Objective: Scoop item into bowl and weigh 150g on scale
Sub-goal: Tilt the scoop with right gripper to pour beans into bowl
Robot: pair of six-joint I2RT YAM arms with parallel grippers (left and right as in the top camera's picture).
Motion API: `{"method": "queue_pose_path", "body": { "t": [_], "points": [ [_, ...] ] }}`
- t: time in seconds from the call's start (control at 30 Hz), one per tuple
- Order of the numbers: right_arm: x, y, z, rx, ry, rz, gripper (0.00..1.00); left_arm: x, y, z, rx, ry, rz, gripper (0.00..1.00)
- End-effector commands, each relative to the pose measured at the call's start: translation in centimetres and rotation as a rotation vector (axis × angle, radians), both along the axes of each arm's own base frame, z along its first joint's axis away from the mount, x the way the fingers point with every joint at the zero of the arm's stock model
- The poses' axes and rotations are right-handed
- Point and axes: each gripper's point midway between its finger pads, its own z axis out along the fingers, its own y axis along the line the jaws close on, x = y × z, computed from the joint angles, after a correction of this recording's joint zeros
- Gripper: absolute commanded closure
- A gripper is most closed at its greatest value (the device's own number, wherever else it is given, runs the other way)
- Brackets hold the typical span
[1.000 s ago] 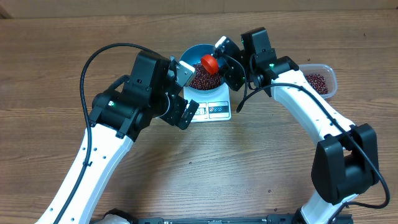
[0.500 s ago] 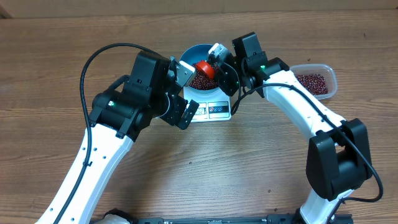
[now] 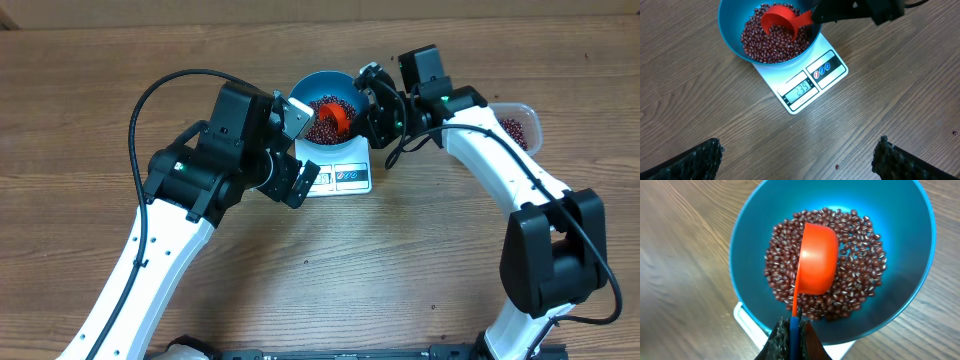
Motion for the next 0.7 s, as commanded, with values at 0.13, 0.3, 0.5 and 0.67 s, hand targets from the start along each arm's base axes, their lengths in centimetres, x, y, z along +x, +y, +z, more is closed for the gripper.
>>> {"method": "queue_pose_path", "body": {
  "t": [0.13, 0.3, 0.5, 0.67],
  "points": [
    [-0.4, 0.5, 4.0, 0.186, 0.035, 0.013, 0.96, 0.1, -0.1, 0.2, -0.007, -0.001, 0.007, 0.0],
    [-0.2, -0.1, 4.5, 0.227, 0.05, -0.002, 0.96, 0.1, -0.1, 0.2, -0.007, -0.001, 0.007, 0.0],
    [0.1, -1.0, 6.1, 0.24, 0.024, -0.03, 0.96, 0.1, -0.1, 0.2, -0.007, -0.001, 0.007, 0.0],
    [0.3, -2.2, 8.8, 0.173, -0.086, -0.085, 0.96, 0.1, -0.1, 0.2, -0.007, -0.001, 0.007, 0.0]
  ]
}}
